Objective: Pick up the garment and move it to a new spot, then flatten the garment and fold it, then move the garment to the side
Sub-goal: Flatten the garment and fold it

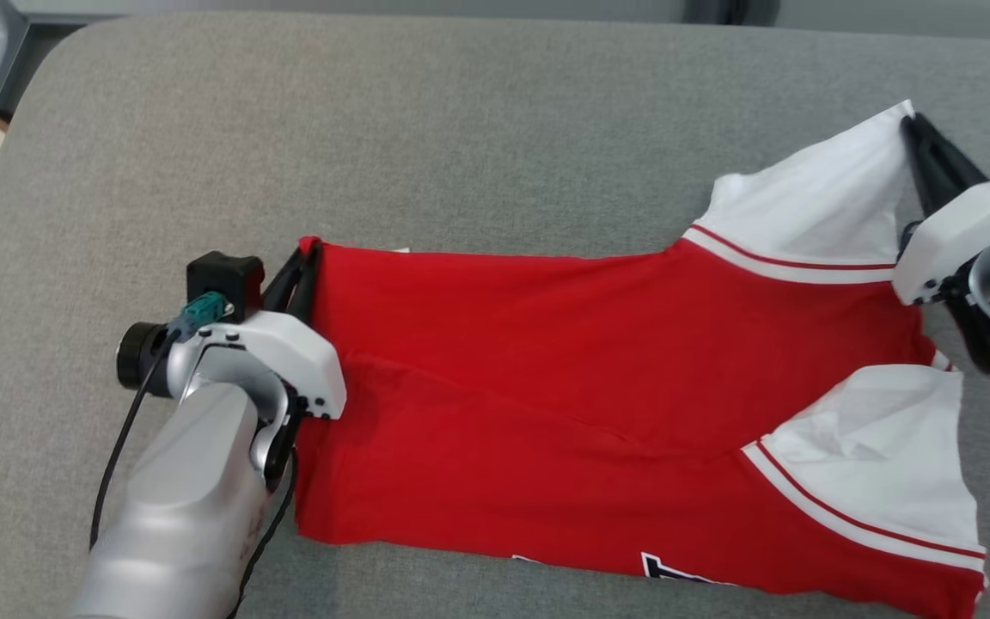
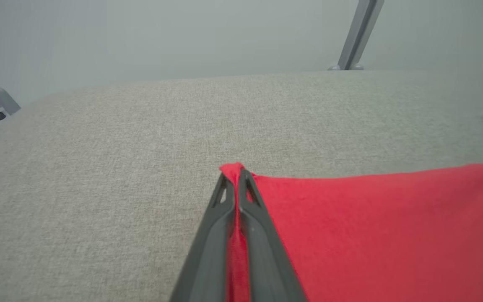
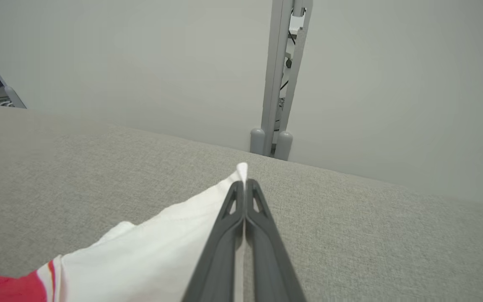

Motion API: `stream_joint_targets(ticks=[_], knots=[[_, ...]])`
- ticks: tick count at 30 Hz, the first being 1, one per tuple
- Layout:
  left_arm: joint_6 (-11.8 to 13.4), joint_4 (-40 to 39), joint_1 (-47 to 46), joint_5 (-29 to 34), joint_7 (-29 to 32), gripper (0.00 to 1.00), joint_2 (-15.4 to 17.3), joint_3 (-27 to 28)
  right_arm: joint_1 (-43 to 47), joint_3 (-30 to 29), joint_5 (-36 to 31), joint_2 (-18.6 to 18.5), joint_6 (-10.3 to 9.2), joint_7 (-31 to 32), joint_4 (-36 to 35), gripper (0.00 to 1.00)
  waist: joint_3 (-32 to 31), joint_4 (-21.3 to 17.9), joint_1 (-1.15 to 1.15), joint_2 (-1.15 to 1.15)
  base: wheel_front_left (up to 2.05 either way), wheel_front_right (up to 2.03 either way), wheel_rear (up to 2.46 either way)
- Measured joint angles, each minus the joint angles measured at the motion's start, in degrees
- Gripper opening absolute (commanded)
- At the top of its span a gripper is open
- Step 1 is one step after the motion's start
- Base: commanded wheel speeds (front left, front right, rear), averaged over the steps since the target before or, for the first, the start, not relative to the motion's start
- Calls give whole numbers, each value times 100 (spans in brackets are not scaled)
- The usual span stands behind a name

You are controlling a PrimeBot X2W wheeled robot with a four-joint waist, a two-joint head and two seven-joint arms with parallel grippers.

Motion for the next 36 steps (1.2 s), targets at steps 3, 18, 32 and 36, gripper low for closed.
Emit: stream_joint_targets(ticks=[3,18,32,36], knots=[[38,-255,210,56,-5,0,105,101,247,-159,-21,21,0,-8,-313,0,-110,-66,0,0,0,0,0],[157,-1461,1933,589,-5,0,342,721,2814,-1435,-315,200,0,-15,-2181,0,-1023,-485,0,0,0,0,0],[167,-2039,3099,991,-7,0,265,1284,4313,-2001,-341,508,-1,-15,-2782,0,-1543,-728,0,0,0,0,0],[164,-2106,3304,1120,-5,0,160,1469,4507,-2063,-358,647,-1,-15,-2870,0,-1562,-758,0,0,0,0,0]])
